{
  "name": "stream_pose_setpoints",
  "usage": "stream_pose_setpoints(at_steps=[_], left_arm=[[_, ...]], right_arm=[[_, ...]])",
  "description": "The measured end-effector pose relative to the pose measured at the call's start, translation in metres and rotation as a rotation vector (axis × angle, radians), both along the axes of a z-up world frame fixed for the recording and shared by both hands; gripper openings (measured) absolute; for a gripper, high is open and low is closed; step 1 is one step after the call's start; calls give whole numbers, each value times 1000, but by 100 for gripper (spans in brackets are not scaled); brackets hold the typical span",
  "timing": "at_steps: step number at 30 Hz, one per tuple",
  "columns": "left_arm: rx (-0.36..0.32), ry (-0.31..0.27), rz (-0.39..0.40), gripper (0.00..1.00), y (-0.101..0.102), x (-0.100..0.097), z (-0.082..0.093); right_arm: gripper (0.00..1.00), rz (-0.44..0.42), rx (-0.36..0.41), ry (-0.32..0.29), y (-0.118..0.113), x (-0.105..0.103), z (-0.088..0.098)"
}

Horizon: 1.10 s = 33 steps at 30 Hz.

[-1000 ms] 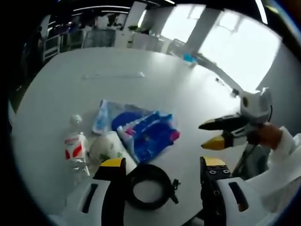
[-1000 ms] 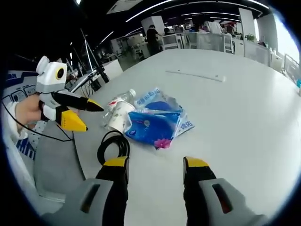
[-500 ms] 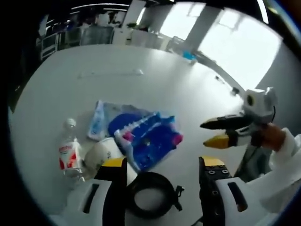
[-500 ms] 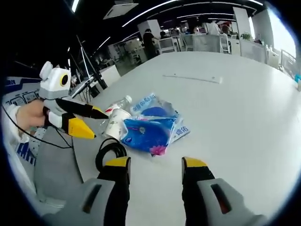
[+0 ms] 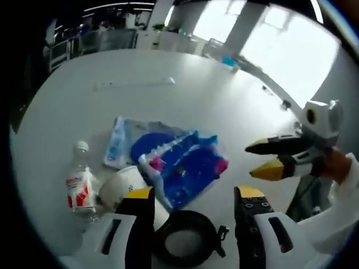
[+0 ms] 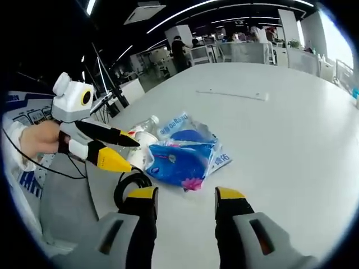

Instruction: Arrange the tabletop items into an orderly group along one side of the table until the central work area is clear of visible clutter.

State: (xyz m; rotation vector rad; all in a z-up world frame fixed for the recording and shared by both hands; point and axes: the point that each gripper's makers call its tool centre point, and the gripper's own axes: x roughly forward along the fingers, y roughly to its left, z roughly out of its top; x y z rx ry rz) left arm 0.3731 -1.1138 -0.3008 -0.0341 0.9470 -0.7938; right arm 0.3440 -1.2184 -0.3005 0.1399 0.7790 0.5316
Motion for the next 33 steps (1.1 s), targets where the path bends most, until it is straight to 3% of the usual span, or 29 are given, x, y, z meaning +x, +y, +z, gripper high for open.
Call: stream_pose_setpoints(at_steps=[13,16,24,33], left_arm=[[15,15,18,51,-5,7,-8],[14,10,31,51,-5,11,-8],[78,-30,53,40,0,19,-13],[92,-41,88,30,3,28,-20]], right_arm=[[36,-40,7,-5,-1,11,-3],[35,-34,-57,-18,-5,13,-6],[28,-53,-47,-36,0,20,-8],[24,-50,-62,-43,4,31,-15]])
